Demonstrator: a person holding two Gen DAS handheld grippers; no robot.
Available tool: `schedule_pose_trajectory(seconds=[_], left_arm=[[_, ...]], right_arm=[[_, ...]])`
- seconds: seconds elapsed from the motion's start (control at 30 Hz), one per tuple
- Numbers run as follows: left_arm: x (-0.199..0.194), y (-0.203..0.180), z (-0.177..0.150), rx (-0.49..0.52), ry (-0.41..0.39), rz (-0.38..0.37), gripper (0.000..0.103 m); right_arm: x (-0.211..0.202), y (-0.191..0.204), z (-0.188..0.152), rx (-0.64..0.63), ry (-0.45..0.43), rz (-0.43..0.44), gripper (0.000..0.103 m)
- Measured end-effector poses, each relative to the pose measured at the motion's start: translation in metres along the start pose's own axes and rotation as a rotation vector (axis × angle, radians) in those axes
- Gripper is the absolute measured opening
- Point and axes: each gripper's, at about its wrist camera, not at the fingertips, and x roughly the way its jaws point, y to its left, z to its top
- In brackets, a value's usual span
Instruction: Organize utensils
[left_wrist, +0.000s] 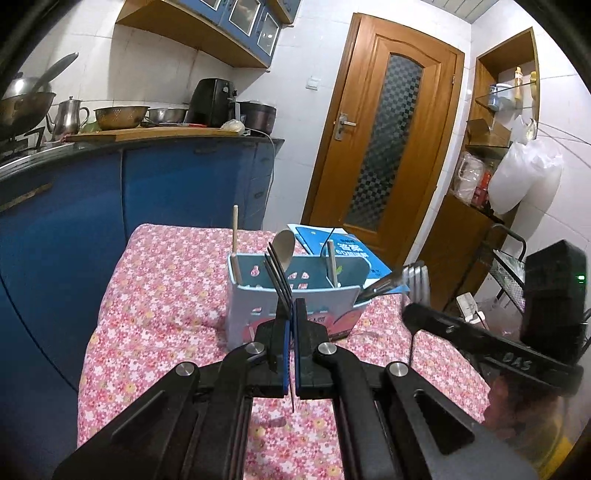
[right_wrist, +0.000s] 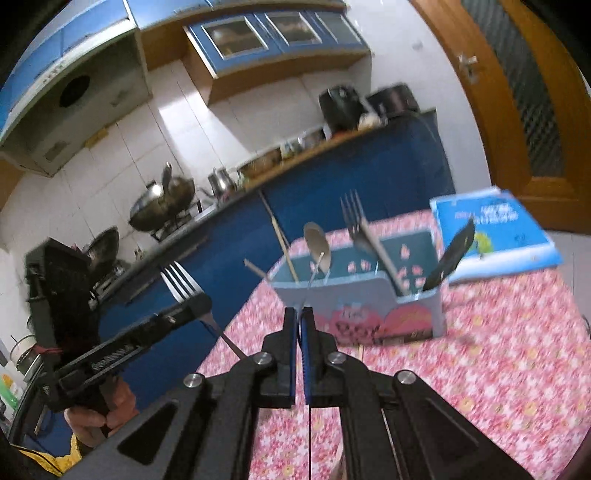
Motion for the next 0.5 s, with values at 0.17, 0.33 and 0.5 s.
schedule_pose_trajectory(seconds=[0.17,0.33,0.5], left_arm=[[0.006,-0.005,0.013,0.009,-0.01,0.006,0.0],[0.01,-0.007,0.026,0.017,-0.027,0.012,0.0],[0.015,-0.009,0.041,0.026,-0.045,0.021,0.0]], right_arm=[[-0.012,0.004,0.015,-0.019,-0.082,0.003,0.003],[-0.016,0.005,0.031,-0.033,-0.131,0.018,0.003],[-0.014,0.006,0.041,-0.045,-0.165,0.019,0.004]])
